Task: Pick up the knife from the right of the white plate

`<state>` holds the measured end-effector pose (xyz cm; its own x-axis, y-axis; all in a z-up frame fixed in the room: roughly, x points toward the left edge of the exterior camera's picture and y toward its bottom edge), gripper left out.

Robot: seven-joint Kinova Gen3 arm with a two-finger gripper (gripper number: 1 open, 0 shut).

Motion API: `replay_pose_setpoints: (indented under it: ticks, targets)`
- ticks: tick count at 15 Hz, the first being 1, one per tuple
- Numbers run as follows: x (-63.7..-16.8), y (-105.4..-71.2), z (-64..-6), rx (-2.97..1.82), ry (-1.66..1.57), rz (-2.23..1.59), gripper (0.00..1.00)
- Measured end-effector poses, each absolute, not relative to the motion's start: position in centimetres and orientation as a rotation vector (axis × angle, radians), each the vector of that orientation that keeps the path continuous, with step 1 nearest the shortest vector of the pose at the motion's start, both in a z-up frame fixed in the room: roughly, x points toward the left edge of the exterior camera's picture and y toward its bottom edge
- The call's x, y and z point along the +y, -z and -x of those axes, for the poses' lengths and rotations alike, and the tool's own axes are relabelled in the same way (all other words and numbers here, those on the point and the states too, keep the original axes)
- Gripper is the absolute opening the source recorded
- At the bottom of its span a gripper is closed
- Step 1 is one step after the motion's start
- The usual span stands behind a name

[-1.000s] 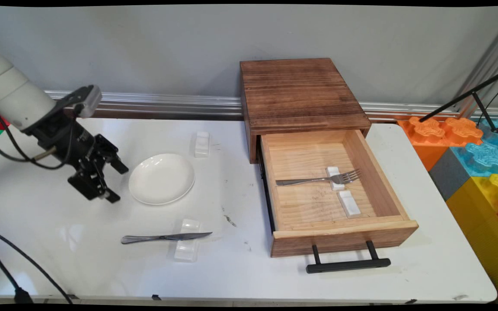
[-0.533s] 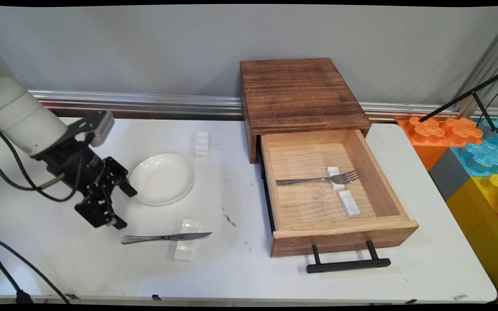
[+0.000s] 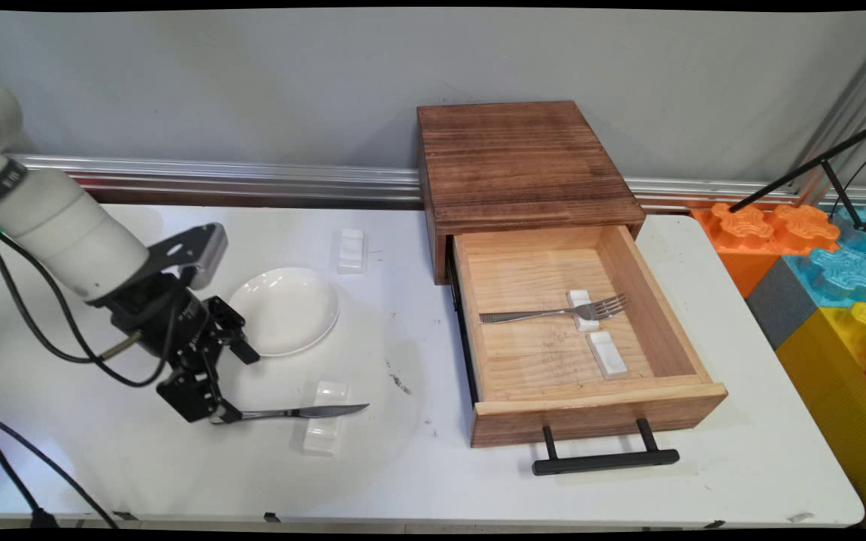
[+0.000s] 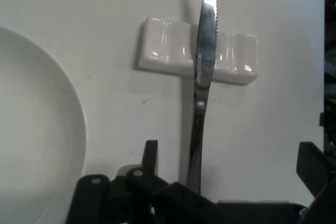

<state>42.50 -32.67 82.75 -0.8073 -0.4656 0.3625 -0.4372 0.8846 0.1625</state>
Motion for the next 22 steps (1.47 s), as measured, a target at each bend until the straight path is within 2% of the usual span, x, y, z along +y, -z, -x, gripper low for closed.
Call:
replay_pose_setpoints:
  ticks: [12,22]
  targets:
    - [-33.0,-78.3,-39.5,-2.690,0.062,-0.604,1.00]
    - [-33.3,-76.8,-39.0,-2.703,0.045,-0.596,1.00]
